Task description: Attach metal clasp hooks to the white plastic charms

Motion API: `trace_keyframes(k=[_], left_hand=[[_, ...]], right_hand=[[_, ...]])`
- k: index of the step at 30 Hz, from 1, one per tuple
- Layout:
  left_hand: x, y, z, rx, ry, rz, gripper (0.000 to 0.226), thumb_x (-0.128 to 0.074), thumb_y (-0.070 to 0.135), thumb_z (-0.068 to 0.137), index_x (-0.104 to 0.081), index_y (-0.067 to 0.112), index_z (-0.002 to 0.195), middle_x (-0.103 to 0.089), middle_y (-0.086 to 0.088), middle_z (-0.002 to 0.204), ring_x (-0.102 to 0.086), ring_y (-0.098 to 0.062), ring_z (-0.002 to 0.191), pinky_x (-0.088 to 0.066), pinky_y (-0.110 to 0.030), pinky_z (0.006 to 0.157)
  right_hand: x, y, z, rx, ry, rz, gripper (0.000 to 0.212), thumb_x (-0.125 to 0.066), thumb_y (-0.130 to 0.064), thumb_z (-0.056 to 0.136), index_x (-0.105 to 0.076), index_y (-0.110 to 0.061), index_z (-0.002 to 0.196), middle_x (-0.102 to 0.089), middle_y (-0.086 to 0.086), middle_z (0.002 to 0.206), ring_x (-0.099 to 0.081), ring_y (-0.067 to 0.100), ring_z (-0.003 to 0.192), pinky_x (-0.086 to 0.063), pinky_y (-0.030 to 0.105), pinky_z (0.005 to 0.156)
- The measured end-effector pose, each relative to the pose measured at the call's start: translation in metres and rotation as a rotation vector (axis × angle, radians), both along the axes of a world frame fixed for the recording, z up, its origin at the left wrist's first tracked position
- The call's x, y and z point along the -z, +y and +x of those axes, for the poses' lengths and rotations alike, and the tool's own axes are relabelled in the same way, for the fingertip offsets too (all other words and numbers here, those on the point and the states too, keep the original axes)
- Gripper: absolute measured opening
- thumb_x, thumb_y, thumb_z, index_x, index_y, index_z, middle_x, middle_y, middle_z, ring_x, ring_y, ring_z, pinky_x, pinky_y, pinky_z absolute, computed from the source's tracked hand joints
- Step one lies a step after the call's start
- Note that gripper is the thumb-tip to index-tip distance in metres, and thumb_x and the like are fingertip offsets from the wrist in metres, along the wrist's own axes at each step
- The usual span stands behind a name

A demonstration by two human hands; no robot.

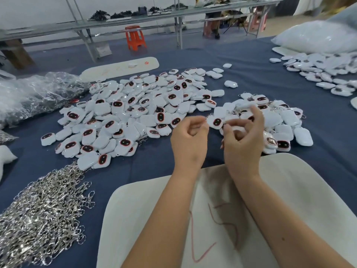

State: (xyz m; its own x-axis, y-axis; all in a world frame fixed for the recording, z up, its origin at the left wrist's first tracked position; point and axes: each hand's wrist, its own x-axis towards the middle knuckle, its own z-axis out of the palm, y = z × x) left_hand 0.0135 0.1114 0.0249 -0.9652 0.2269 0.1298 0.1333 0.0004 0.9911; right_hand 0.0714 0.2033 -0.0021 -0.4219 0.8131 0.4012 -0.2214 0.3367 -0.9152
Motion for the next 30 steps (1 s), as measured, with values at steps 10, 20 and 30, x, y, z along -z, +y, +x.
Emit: trace_keyframes(k=[10,20,30], left_hand=[[0.002,-0.063,-0.014,-0.324,0.056,-0.352,0.028,-0.058,-0.001,0.08,-0.075,0.021,0.087,-0.072,0.009,0.086,-0.067,-0.012,0.086,-0.052,-0.029,0.083],[-0.01,-0.183,-0.04,-0.661,0.084,-0.494,0.014,-0.066,0.009,0.085,-0.068,0.021,0.091,-0.063,0.013,0.083,-0.056,-0.003,0.072,-0.035,-0.011,0.058],[-0.02,-0.264,-0.032,-0.118,-0.003,-1.189,0.028,-0.09,0.035,0.067,-0.066,0.032,0.081,-0.057,0.013,0.076,-0.057,-0.017,0.08,-0.042,-0.032,0.075]], right_hand=[[-0.009,-0.06,-0.021,-0.435,-0.575,0.727,0.02,-0.067,-0.01,0.086,-0.066,-0.015,0.106,-0.068,0.002,0.097,-0.06,0.027,0.093,-0.046,0.041,0.08],[-0.019,-0.156,-0.095,-0.492,-0.721,1.227,0.061,-0.063,-0.009,0.092,-0.045,-0.026,0.148,-0.052,0.002,0.142,-0.042,0.03,0.131,-0.042,0.042,0.099],[-0.03,-0.209,-0.076,-0.739,-0.602,1.042,0.005,-0.051,-0.022,0.096,-0.051,-0.02,0.091,-0.053,0.001,0.088,-0.055,0.03,0.082,-0.034,0.037,0.064]])
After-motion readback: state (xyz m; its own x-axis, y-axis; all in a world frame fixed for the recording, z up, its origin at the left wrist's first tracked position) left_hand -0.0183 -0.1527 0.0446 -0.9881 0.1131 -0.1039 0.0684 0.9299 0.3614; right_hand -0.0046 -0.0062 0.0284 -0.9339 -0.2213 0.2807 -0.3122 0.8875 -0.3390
